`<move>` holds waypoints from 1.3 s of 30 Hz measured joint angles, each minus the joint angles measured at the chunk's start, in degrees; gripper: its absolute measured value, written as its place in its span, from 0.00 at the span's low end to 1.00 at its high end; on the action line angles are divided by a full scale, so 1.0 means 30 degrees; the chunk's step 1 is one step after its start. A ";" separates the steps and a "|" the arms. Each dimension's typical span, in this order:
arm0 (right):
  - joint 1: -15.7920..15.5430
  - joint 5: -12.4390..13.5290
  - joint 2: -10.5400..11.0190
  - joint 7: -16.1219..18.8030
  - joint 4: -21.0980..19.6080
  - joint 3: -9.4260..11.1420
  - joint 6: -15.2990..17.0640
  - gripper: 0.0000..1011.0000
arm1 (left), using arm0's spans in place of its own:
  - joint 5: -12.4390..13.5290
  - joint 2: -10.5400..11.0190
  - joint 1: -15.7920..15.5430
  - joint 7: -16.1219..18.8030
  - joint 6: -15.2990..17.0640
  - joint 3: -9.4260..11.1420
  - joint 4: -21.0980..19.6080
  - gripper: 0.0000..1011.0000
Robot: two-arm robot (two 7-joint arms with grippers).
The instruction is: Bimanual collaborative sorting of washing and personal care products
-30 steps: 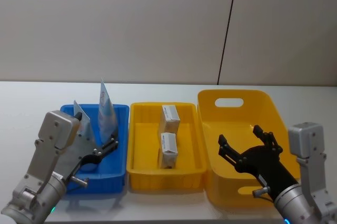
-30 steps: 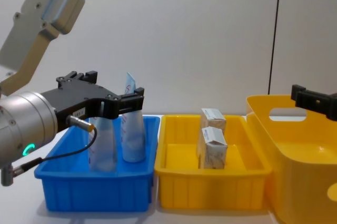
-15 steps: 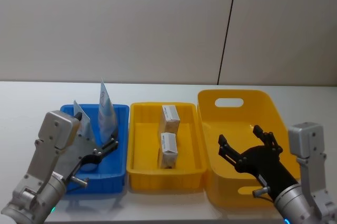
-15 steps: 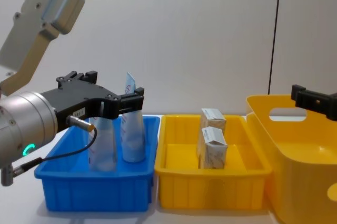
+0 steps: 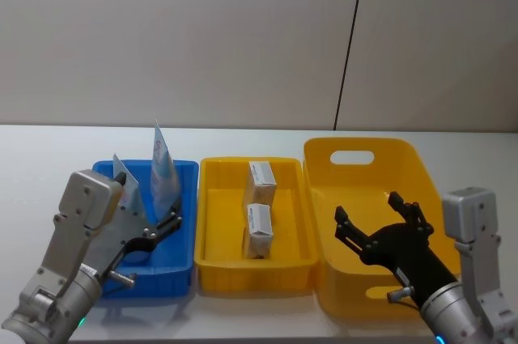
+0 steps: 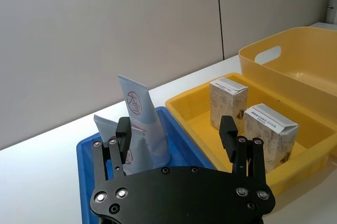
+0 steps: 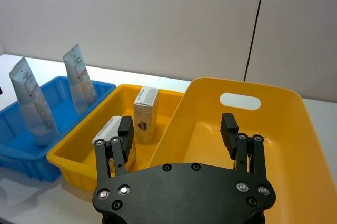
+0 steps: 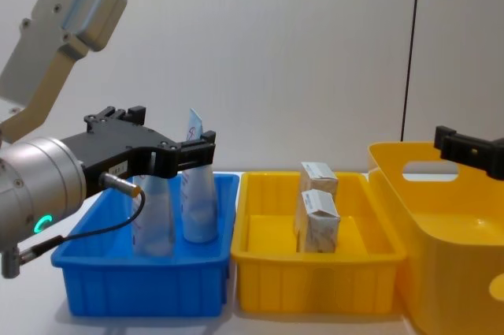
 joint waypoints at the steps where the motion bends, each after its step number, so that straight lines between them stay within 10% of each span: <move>1: 0.0016 -0.0036 -0.0031 -0.0007 -0.0025 -0.0036 0.0013 0.99 | 0.0000 0.0000 0.0001 0.0000 0.0000 0.0000 0.0000 0.99; 11: 0.0421 -0.0601 -0.0376 -0.0373 -0.0461 -0.0522 0.1231 0.99 | 0.0000 0.0000 0.0001 0.0000 0.0000 -0.0001 0.0000 0.99; 39: 0.5608 -0.3030 -0.1464 -0.0905 0.0770 -0.3393 1.0991 0.99 | 0.0001 -0.0001 0.0001 0.0000 0.0000 -0.0001 0.0000 0.99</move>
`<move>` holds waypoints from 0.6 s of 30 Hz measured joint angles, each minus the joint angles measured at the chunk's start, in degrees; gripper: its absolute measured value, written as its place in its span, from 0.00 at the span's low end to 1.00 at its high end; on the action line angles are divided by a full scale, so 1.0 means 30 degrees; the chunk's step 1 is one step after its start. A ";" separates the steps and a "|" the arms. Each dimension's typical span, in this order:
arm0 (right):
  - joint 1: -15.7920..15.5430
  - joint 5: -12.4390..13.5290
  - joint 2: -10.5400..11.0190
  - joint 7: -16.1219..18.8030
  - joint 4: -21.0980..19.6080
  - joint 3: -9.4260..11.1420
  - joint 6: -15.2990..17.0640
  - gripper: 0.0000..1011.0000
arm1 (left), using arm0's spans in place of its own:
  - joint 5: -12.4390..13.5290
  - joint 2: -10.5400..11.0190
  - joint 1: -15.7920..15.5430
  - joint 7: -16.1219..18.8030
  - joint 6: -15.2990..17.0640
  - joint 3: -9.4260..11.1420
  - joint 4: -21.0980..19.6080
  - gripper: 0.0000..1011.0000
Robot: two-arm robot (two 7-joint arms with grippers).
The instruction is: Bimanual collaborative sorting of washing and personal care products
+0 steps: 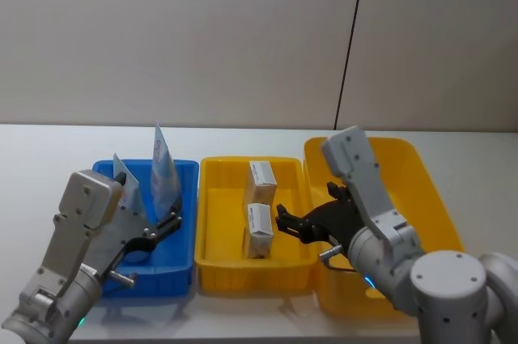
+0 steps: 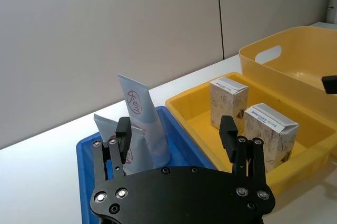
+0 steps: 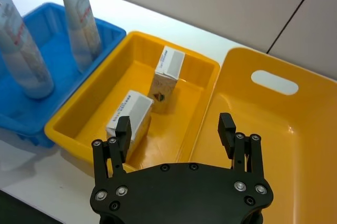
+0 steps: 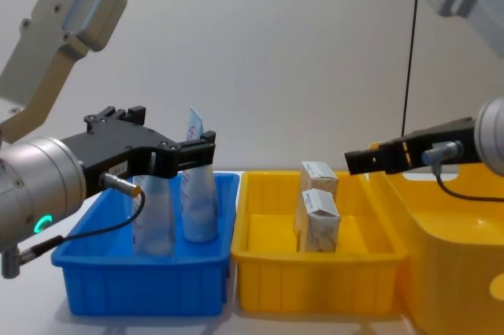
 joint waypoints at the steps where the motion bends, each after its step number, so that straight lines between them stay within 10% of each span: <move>1: 0.0000 0.0000 0.0000 0.0000 0.0000 0.0000 0.0000 0.99 | 0.0000 0.0002 0.0000 0.0000 0.0000 0.0001 0.0000 0.99; 18: 0.1642 -0.0705 -0.1044 -0.0243 0.1292 -0.0673 0.1657 0.99 | -0.0001 0.0001 -0.0001 0.0000 0.0000 0.0000 0.0000 0.99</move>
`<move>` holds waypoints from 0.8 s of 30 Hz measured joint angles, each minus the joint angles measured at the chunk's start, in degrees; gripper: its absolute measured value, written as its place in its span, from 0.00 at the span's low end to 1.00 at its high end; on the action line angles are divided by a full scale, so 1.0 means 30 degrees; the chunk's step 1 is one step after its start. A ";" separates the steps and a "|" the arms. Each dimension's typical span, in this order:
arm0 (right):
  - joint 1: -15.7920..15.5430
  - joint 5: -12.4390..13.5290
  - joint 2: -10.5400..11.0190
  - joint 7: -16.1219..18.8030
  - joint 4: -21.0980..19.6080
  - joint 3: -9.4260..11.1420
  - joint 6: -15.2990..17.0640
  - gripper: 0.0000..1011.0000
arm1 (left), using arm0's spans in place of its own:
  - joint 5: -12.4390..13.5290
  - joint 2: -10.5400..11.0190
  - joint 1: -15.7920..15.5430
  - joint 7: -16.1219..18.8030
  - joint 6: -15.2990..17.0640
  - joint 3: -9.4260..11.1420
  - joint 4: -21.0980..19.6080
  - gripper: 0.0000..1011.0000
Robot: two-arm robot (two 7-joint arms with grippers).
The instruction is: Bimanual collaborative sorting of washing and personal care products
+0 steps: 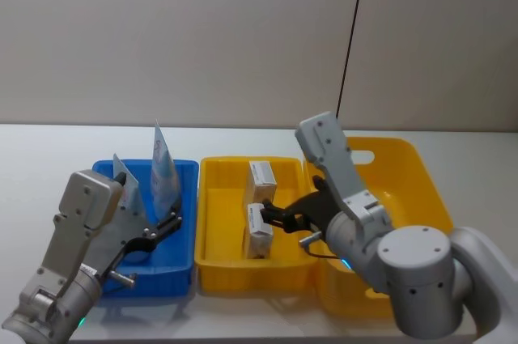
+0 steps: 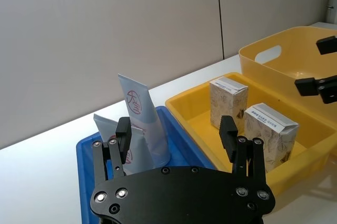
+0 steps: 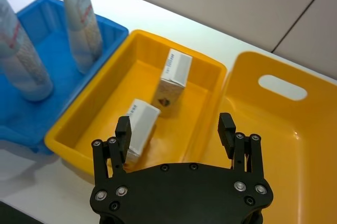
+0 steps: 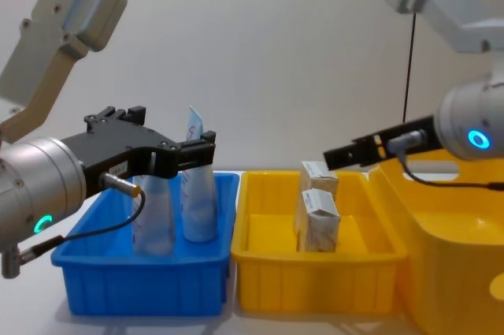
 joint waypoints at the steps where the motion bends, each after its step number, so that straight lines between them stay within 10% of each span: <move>1: 0.0084 -0.0014 -0.0137 0.0004 0.0037 -0.0095 0.0034 0.99 | 0.0000 0.0000 -0.0001 0.0000 0.0000 0.0000 0.0001 0.99; 24: 0.0439 -0.0687 -0.2325 -0.0998 0.1863 -0.0860 0.0374 0.99 | 0.0000 0.0001 0.0000 0.0000 0.0000 0.0000 0.0000 0.99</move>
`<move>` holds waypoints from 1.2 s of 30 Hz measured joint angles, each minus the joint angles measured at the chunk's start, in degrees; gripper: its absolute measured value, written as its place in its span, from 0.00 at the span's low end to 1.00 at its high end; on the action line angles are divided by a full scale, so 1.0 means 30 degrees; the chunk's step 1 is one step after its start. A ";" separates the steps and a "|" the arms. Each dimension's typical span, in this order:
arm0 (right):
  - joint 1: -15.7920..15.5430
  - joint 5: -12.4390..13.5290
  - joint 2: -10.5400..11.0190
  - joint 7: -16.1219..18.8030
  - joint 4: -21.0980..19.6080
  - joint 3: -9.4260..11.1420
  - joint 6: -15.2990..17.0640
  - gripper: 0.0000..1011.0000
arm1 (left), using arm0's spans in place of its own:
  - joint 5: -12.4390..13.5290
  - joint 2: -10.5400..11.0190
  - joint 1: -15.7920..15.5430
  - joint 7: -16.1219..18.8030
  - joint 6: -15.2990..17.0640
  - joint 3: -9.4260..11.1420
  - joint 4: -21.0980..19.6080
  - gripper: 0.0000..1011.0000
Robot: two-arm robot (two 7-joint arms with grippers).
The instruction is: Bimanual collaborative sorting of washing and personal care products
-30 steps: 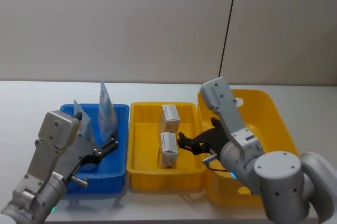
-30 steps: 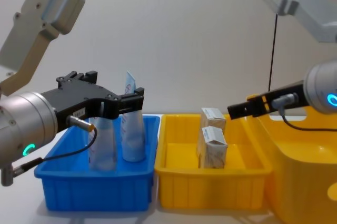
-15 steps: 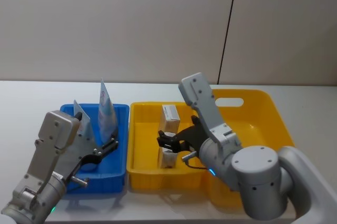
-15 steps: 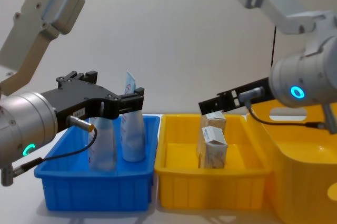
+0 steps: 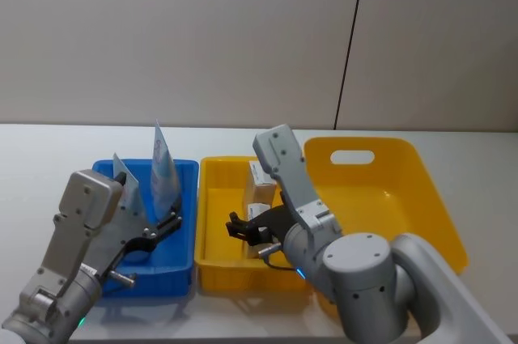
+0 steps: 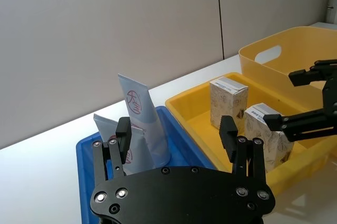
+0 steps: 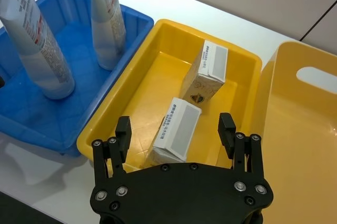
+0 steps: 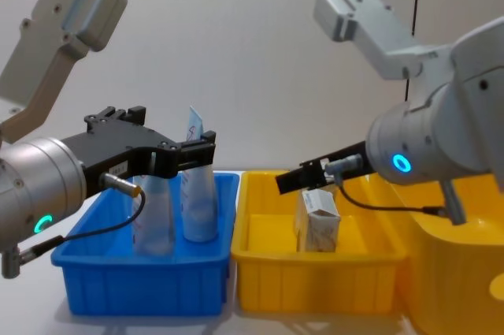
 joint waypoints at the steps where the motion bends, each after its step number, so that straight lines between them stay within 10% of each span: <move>1: 0.0007 -0.0044 -0.0057 -0.0055 0.0069 -0.0011 -0.0004 0.99 | 0.0000 0.0000 0.0000 0.0000 0.0000 0.0000 0.0000 0.99; 36: 0.0087 -0.1075 -0.1071 -0.1276 0.2115 0.0326 -0.0195 0.99 | 0.0000 0.0000 0.0000 0.0000 0.0000 0.0001 0.0000 0.99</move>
